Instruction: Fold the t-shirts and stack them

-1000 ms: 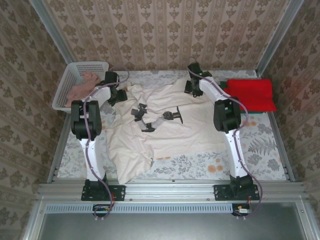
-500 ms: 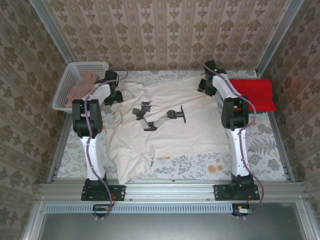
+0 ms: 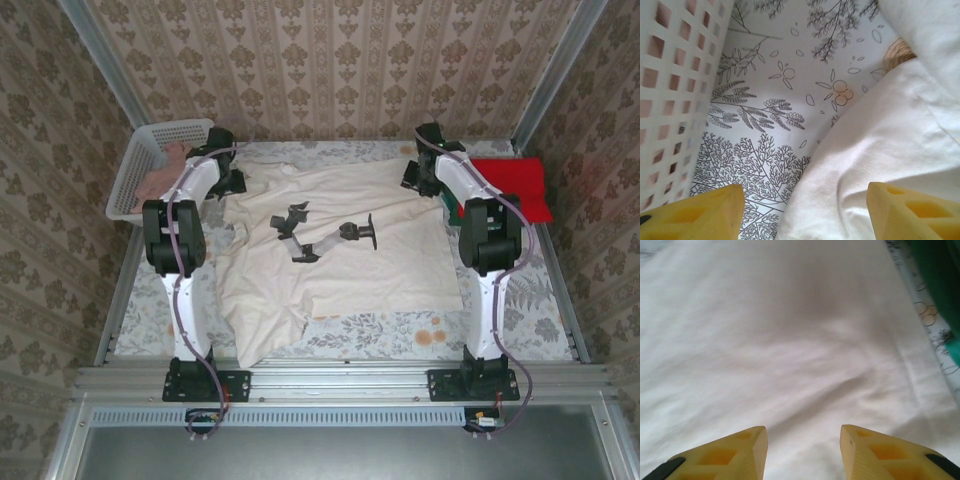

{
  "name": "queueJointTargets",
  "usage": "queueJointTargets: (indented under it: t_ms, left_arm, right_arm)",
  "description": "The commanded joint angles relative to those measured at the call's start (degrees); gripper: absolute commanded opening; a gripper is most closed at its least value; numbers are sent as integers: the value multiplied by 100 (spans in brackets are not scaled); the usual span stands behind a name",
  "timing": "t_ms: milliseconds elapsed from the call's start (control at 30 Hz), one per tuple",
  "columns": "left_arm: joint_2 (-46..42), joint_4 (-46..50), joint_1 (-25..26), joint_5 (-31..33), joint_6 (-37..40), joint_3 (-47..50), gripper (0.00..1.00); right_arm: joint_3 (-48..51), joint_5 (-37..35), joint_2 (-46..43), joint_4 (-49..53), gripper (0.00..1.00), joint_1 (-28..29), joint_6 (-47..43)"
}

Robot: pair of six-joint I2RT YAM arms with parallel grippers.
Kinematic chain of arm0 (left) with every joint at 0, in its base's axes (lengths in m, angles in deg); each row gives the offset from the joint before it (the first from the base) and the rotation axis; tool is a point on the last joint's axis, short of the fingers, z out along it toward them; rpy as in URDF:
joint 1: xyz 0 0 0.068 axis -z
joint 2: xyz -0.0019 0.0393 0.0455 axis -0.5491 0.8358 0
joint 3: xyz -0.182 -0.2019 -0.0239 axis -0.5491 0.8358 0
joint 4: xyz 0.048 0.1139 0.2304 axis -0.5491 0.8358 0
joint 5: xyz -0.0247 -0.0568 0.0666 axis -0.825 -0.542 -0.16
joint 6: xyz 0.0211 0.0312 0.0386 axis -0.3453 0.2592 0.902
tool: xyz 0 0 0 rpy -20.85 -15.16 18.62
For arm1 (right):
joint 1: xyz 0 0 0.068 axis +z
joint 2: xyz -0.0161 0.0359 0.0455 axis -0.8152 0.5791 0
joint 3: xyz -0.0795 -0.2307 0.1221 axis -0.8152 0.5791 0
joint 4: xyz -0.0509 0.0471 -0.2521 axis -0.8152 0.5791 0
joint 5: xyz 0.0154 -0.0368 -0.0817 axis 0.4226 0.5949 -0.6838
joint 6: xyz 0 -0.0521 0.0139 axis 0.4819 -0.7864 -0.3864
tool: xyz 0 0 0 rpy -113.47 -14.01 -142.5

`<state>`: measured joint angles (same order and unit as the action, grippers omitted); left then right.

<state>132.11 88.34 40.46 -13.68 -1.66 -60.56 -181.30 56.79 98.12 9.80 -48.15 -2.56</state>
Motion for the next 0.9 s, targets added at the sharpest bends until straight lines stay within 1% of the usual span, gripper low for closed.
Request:
queueJointTargets:
  t_ms: [0, 33, 100, 200, 233, 267, 333, 400, 433, 467, 500, 533, 567, 600, 733, 767, 800, 833, 867]
  left_arm:
    - [-477, -284, 430, -91, 429, -98, 68]
    - [-390, -499, 559, -305, 540, -142, 68]
    - [51, -521, 738, -475, 565, -642, 67]
    - [1006, 158, 796, -569, 364, -2031, 62]
    - [1278, 349, 809, -493, 285, -2400, 62]
    - [1440, 423, 807, -495, 246, -2596, 62]
    - [1588, 204, 796, -691, 208, -2634, 63]
    - [1744, -2, 776, -899, 172, -2665, 60]
    - [1845, 97, 775, -765, 71, -2802, 60]
    - [1937, 203, 763, -693, -9, -2908, 63]
    - [2003, 251, 744, -653, -101, -2971, 72]
    - [2063, 243, 713, -699, -205, -2991, 78]
    - [2143, 143, 677, -883, -243, -2995, 78]
    - [2208, 5, 650, -1033, -307, -3005, 76]
    - [2742, -292, 508, -1683, -708, -3391, 55]
    - [2847, -387, 482, -1880, -814, -3496, 52]
    - [2927, -572, 455, -2082, -920, -3562, 52]
    - [2973, -809, 436, -2215, -990, -3576, 51]
    - [3002, -1027, 430, -2273, -1014, -3589, 47]
  right_arm:
    - [509, 47, -473, -555, 45, 407, -82]
    - [725, 137, -548, -708, 45, 540, -80]
    - [1240, 157, -730, -1010, 45, 821, -9]
    - [2004, 212, -1000, -1514, 45, 1200, 110]
    - [2303, 260, -1092, -1714, 45, 1295, 140]
    - [2551, 242, -1168, -1862, 45, 1367, 213]
    - [2941, 353, -1272, -2054, 45, 1449, 278]
    - [3239, 390, -1361, -2151, 45, 1493, 316]
    - [3391, 389, -1436, -2198, 45, 1517, 324]
    - [3528, 347, -1497, -2201, 45, 1544, 325]
    - [3632, 311, -1548, -2198, 45, 1558, 329]
    - [3762, 273, -1622, -2201, 45, 1577, 322]
    - [3903, 248, -1692, -2216, 45, 1601, 333]
    - [4021, 222, -1770, -2229, 46, 1629, 344]
    - [4599, 107, -2153, -2246, 45, 1851, 394]
    - [4726, 125, -2239, -2262, 45, 1903, 416]
    - [4877, 111, -2348, -2273, 45, 1964, 457]
    - [5021, 68, -2442, -2280, 46, 2026, 503]
    - [5131, 62, -2512, -2298, 46, 2070, 526]
